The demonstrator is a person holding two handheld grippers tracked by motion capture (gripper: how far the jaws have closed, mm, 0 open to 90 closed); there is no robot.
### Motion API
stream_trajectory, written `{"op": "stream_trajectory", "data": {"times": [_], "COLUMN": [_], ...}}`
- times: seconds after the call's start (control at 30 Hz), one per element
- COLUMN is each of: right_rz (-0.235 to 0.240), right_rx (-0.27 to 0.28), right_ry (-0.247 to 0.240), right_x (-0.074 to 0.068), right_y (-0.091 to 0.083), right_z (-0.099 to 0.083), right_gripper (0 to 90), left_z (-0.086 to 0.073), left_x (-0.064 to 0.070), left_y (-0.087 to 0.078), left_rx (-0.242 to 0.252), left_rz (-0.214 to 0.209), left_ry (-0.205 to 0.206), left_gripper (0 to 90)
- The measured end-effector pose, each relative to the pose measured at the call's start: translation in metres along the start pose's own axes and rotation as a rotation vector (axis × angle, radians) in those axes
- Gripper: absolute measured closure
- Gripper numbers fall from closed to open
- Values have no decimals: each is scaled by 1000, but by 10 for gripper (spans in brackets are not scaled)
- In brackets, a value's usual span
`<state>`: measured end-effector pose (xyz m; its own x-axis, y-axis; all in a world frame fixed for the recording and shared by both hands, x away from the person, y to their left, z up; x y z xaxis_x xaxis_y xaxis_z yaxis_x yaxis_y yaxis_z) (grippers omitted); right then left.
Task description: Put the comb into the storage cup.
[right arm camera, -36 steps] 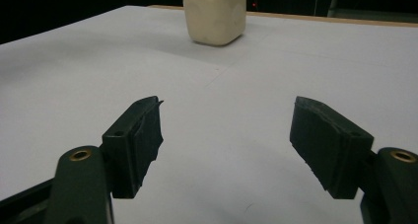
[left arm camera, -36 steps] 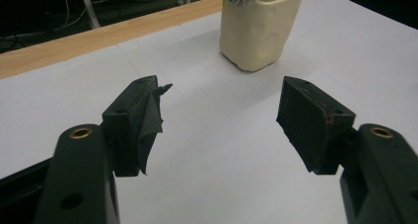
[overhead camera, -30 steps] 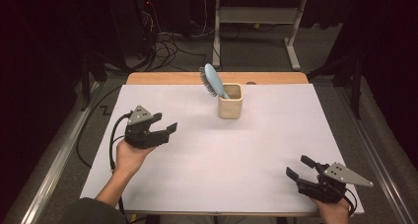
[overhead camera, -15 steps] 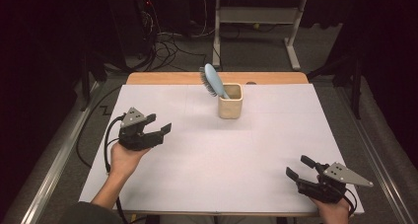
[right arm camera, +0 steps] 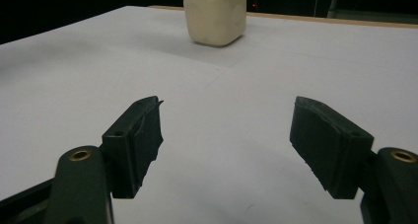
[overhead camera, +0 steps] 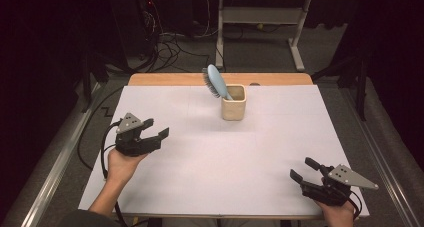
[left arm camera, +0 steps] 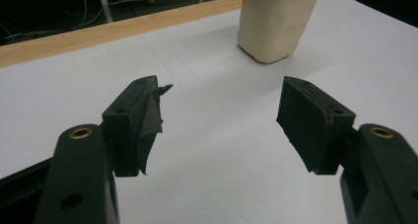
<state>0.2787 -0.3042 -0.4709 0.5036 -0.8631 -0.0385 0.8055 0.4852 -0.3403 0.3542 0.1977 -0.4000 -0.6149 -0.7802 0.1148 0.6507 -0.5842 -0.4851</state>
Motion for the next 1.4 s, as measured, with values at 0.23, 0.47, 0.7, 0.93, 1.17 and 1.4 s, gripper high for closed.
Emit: {"op": "stream_trajectory", "data": {"times": [0.23,0.47,0.7,0.93,1.17,1.4], "right_rz": [0,0,1,1,-1,1], "right_rx": [-1,-3,-2,-3,-1,-2], "right_ry": [-1,1,-1,-2,-5,-3], "right_x": [0,0,-1,-1,-1,-1], "right_y": [0,0,0,1,1,0], "right_z": [0,0,0,0,0,0], "right_gripper": [285,284,284,284,284,284], "left_z": [-6,-13,-19,-25,-31,-38], "left_x": [1,0,2,2,2,3], "left_y": [-4,-8,-12,-16,-22,-25], "left_rx": [-3,-4,0,4,16,13], "left_rz": [18,23,20,26,31,30], "left_ry": [19,14,10,10,9,9], "left_gripper": [332,329,326,322,323,320]}}
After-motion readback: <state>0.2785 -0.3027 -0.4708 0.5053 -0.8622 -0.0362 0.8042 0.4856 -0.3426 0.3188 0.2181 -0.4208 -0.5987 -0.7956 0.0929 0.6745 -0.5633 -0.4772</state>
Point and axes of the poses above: each handheld gripper's, and its own axes: y roughly forward along the jaws, z roughly out of its top, x roughly to its right, the point moved 3 cm from there along y, roughly forward along the jaws, and after that the axes turned 5 degrees about -z, right-handed, at the moved point
